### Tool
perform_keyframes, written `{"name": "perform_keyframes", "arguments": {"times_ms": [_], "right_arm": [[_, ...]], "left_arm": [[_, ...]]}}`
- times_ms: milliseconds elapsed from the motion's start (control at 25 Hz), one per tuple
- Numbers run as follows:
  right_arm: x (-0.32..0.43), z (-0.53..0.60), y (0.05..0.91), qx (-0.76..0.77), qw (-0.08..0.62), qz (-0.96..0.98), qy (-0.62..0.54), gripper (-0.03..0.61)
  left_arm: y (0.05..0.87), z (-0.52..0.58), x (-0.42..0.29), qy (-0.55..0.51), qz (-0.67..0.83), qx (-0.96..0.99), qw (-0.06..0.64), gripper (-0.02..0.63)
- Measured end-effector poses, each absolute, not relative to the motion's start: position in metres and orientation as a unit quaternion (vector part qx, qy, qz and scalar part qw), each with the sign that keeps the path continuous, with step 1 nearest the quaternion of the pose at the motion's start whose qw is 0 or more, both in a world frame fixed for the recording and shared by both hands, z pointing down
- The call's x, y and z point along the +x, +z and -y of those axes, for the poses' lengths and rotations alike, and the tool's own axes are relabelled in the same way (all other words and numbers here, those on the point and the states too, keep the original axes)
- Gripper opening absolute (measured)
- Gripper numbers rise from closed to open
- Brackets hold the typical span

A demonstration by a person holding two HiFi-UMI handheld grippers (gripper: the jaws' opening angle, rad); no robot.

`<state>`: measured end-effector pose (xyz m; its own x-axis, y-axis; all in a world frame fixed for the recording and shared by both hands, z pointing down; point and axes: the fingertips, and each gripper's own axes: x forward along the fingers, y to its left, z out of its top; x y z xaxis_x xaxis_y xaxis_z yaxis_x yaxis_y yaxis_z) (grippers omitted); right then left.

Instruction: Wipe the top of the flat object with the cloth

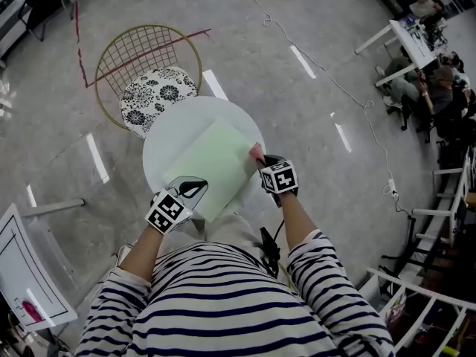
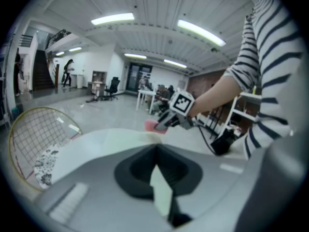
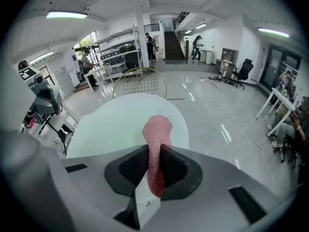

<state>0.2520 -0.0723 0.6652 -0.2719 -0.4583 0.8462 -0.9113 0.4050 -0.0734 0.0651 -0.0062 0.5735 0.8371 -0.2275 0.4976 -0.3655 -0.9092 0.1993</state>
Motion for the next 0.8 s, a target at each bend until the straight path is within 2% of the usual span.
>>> {"name": "perform_keyframes", "arguments": {"times_ms": [360,800], "right_arm": [[0.27,0.076,0.685,0.466,0.443,0.714,0.277,0.049],[0.242,0.06,0.698,0.457,0.431,0.72,0.295,0.051]], "left_arm": [[0.576,0.01,0.07,0.242,0.161,0.945,0.152,0.006],[0.578,0.01,0.065,0.24,0.16,0.946,0.149,0.006]]}}
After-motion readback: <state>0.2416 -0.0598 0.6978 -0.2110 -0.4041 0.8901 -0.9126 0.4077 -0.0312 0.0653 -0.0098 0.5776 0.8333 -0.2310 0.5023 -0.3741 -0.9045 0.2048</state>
